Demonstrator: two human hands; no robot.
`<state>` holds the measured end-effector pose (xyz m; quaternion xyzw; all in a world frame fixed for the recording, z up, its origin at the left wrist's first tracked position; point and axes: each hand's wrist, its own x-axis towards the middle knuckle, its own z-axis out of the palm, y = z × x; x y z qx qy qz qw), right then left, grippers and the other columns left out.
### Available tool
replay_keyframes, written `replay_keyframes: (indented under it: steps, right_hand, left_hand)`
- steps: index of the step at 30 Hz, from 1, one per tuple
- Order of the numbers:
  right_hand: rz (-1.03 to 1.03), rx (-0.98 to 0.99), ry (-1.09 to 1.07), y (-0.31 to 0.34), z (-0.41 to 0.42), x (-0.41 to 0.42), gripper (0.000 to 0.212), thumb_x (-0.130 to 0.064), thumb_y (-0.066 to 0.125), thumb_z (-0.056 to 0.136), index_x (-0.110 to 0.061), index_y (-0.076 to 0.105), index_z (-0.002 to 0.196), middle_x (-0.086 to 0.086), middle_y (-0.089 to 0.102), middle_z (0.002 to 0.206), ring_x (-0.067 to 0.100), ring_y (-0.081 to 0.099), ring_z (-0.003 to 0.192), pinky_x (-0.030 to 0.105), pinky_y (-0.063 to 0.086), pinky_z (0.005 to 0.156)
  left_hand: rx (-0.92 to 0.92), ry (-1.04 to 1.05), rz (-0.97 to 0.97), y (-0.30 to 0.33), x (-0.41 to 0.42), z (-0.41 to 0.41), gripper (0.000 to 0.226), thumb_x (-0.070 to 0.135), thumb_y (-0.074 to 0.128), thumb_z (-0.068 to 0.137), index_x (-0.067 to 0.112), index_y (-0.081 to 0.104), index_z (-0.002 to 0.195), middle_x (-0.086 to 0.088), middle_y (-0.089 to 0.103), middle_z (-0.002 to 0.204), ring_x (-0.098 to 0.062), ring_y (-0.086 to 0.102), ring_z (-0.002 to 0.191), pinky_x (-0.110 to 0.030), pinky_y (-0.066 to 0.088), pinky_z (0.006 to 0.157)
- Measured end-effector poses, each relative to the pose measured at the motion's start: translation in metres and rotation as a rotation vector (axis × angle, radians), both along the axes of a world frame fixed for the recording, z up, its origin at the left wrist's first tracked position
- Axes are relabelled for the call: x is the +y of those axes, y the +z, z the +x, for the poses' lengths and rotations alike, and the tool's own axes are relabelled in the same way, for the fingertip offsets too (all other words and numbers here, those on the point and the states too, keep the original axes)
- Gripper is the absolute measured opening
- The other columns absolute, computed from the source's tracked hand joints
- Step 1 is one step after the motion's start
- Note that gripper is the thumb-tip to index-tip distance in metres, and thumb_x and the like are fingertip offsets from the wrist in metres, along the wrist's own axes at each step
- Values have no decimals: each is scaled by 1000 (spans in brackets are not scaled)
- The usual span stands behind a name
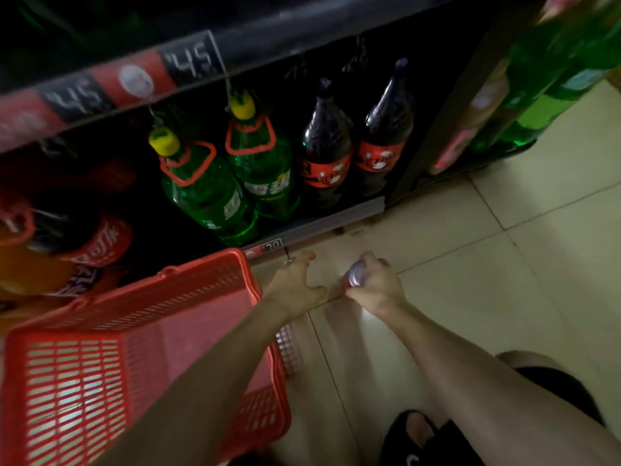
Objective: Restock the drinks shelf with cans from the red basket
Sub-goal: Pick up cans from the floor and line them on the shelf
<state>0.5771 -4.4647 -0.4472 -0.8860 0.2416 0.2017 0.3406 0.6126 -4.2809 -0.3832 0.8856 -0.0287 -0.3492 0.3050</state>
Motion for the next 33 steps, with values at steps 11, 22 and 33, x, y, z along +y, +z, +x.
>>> replay_keyframes:
  steps: [11,22,33]
  right_hand:
    - [383,-406,-31,492,38,41,54,-22,86,51,-28,62,99,-6,67,100,14,65,90,30,53,77]
    - [710,-770,338,967,71,182,58,-4,89,67,-16,55,112,-4,67,102,-2,64,81,13,51,68]
    - [745,-1159,475,1192,27,368,40,-19,88,76,-12,69,110,-3,74,90,2,67,77,16,51,66]
  left_hand:
    - [-205,152,-157,435,63,14,58,17,79,88,16,55,140,4,63,126,-18,66,116,-29,53,99]
    - [-836,248,-207,892,207,10,29,17,73,94,23,65,121,11,70,117,2,66,108,-16,53,93]
    - [-1461,257,-17,1119,425,-43,22,7,74,88,19,67,105,9,69,96,-3,66,76,-26,57,79]
